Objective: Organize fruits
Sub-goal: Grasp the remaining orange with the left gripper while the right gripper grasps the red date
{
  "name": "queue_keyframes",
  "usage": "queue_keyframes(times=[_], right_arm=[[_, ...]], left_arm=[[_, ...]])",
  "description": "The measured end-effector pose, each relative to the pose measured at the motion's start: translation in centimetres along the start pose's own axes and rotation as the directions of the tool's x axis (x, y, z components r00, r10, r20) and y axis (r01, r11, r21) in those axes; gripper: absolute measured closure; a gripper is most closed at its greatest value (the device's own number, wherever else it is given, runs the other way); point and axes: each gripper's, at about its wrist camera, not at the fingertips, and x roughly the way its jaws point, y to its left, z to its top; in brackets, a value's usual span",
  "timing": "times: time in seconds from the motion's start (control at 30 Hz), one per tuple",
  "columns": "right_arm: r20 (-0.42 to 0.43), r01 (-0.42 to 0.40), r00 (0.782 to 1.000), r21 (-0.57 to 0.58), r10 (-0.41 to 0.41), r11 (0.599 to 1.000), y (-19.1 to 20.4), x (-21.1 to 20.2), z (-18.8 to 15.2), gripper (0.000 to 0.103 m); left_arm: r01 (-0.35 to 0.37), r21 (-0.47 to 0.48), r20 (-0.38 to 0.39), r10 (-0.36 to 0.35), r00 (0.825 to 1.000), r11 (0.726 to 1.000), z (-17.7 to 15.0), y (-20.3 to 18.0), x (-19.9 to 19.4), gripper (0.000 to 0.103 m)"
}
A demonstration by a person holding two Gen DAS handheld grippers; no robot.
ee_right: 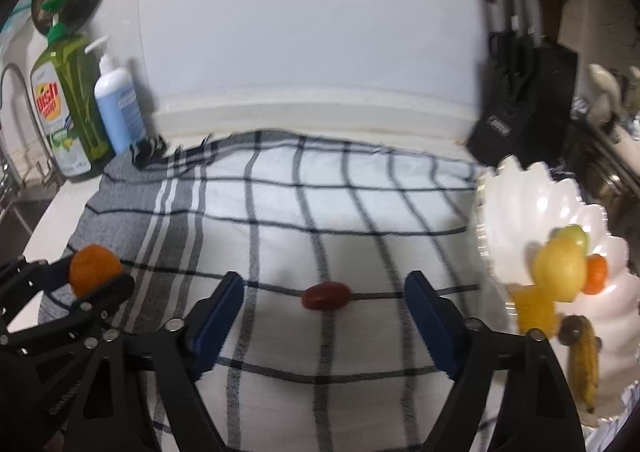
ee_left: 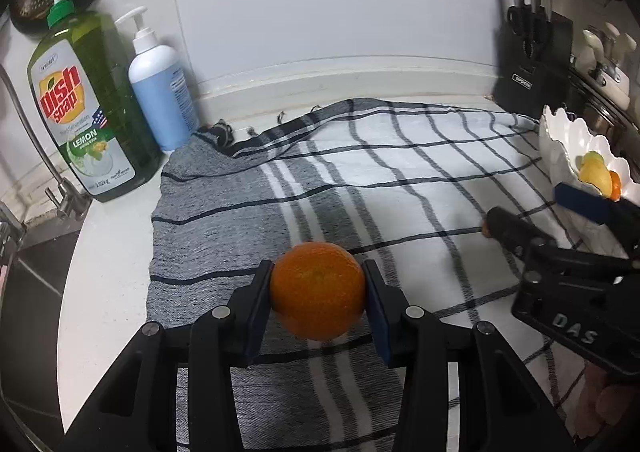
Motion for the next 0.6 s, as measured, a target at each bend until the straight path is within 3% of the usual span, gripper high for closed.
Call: queue_keyframes(times=[0.33, 0.53, 0.6], right_arm=[[-0.093, -0.058, 0.994, 0.028, 0.060, 0.998, -0.5, 3.6, -1.1, 0.051], [-0.097, -0.061, 0.993, 0.018, 0.063, 0.998, -0.7, 4.2, -1.3, 0.059], [-0.095, -0.065, 0.993, 0.013, 0.066, 0.998, -0.6, 4.2, -1.3, 0.066]], left_arm=[[0.001, 0.009, -0.007, -0.001, 1.000, 1.000, 0.2, -0.2, 0.4, 0.060], [0.004, 0.011, -0.020, -0.004, 1.000, 1.000, 0.1, -0.4, 0.9, 0.060], [0.007, 0.011, -0.022, -0.006, 1.000, 1.000, 0.1, -0.5, 1.0, 0.060]])
